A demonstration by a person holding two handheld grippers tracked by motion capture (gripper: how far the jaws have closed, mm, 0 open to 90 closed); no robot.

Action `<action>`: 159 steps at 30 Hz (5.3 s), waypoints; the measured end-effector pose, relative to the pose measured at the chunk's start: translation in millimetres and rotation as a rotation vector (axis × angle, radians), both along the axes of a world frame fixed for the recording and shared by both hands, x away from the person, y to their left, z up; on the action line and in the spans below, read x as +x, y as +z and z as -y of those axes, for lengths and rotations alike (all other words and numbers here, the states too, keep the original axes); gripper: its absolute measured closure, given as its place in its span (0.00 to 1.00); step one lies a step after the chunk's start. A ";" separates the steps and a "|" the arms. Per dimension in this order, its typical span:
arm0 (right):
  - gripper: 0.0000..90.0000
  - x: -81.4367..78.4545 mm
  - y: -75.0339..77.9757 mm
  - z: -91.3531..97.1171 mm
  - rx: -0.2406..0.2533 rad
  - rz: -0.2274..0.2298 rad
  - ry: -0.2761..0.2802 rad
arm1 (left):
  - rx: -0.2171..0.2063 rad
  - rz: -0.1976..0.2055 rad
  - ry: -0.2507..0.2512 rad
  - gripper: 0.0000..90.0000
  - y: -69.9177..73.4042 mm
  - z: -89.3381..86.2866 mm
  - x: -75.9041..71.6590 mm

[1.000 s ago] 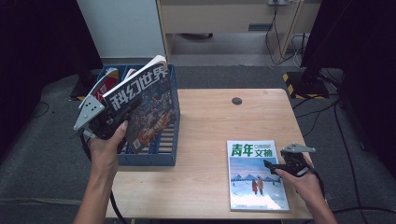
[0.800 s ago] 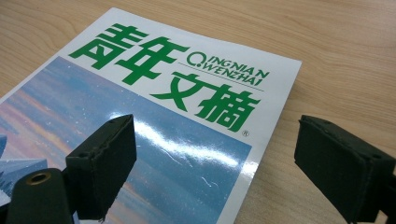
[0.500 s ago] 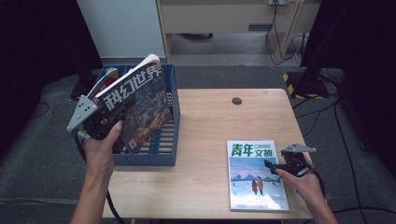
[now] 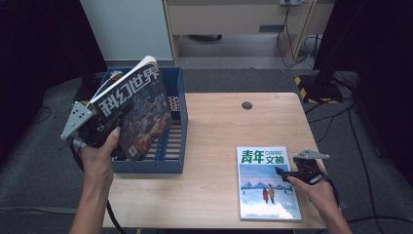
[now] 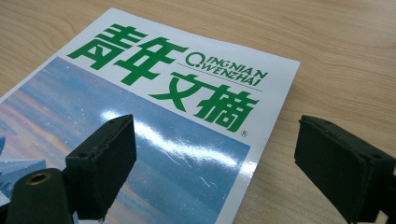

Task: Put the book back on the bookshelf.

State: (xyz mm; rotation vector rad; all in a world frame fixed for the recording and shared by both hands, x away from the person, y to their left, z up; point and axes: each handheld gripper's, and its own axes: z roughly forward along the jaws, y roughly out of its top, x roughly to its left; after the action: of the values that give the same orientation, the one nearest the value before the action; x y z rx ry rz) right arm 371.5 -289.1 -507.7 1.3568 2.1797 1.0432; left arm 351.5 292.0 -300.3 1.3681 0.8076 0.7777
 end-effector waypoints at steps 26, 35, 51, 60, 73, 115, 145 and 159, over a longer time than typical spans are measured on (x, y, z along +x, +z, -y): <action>0.14 0.6 -1.0 2.5 0.004 -0.004 -0.007 | -0.012 -0.022 0.113 0.92 -2.0 -22.5 -1.1; 0.15 0.7 -1.3 2.6 0.003 -0.006 -0.009 | -0.017 -0.028 0.139 0.92 -5.0 -28.4 -1.3; 0.15 0.6 -0.9 3.7 0.000 -0.006 -0.009 | -0.041 -0.045 0.209 0.92 -8.3 -26.5 5.4; 0.15 0.6 -0.5 4.5 0.007 -0.007 -0.012 | -0.057 -0.064 0.236 0.92 -14.8 -21.0 13.1; 0.15 0.0 -0.2 6.2 0.011 -0.003 -0.017 | -0.047 -0.074 0.238 0.92 -22.0 -8.0 30.5; 0.24 0.0 -1.4 9.5 0.020 -0.009 -0.006 | -0.018 -0.070 0.282 0.92 -61.9 9.4 51.7; 0.27 0.5 -1.2 13.0 0.019 -0.011 0.006 | -0.042 -0.097 0.286 0.91 -85.4 12.7 61.7; 0.29 0.3 -1.7 11.3 0.020 -0.020 0.003 | -0.046 -0.098 0.297 0.91 -92.3 12.5 64.3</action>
State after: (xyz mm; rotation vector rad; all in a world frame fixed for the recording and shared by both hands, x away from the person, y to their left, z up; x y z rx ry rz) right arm 371.8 -300.4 -509.4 1.3788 2.1916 1.0598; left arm 415.8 279.4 -392.5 1.2685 1.1159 0.9201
